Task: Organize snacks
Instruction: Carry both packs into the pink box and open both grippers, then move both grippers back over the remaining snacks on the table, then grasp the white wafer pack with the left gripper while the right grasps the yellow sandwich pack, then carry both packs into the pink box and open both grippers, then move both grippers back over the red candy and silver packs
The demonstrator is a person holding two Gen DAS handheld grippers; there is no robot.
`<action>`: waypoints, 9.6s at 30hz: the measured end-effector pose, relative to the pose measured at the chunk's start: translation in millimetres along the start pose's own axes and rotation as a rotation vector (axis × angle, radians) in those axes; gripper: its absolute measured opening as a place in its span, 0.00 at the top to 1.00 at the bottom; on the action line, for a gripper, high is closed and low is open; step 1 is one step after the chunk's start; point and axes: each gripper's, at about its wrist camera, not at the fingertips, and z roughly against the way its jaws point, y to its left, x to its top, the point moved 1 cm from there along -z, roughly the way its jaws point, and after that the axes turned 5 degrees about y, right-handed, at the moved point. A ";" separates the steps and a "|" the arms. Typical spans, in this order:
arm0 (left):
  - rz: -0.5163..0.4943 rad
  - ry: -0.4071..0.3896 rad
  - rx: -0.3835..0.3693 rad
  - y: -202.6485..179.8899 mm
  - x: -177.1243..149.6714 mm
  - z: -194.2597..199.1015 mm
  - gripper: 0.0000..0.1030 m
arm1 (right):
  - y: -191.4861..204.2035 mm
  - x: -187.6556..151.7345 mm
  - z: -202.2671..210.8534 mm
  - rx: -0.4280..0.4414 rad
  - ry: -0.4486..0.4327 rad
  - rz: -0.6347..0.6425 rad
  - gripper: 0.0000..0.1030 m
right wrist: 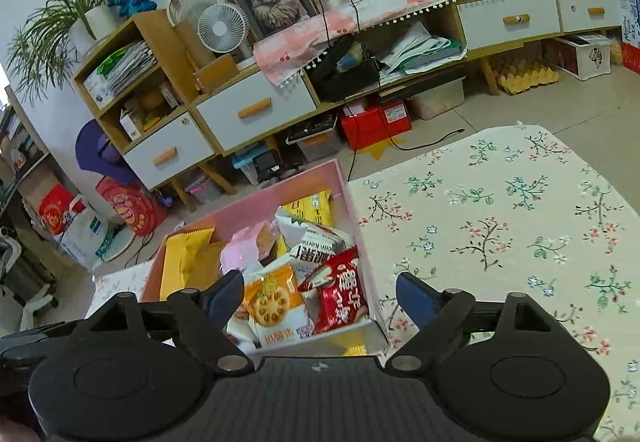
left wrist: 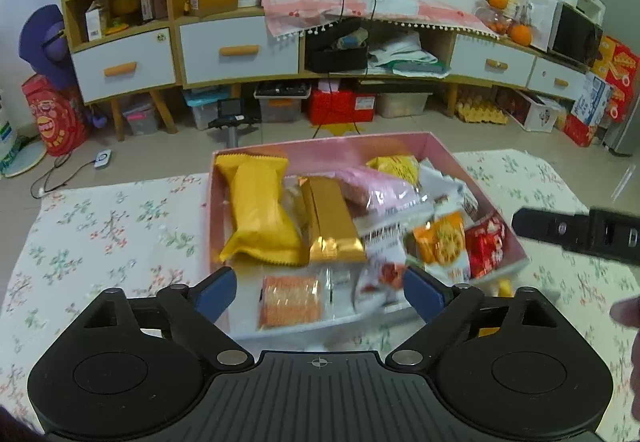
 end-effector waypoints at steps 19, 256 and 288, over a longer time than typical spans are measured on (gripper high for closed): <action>-0.041 -0.011 0.021 26.2 -78.0 27.1 0.03 | 0.0 -34.8 33.3 -0.089 0.030 0.212 0.26; 0.037 -0.024 -0.095 10.0 -83.9 46.4 0.04 | 30.3 -42.0 40.3 -0.135 0.155 0.413 0.24; -0.037 -0.072 -0.118 -26.8 -116.9 -7.5 0.02 | -43.6 -81.1 5.8 -0.162 0.084 0.389 0.24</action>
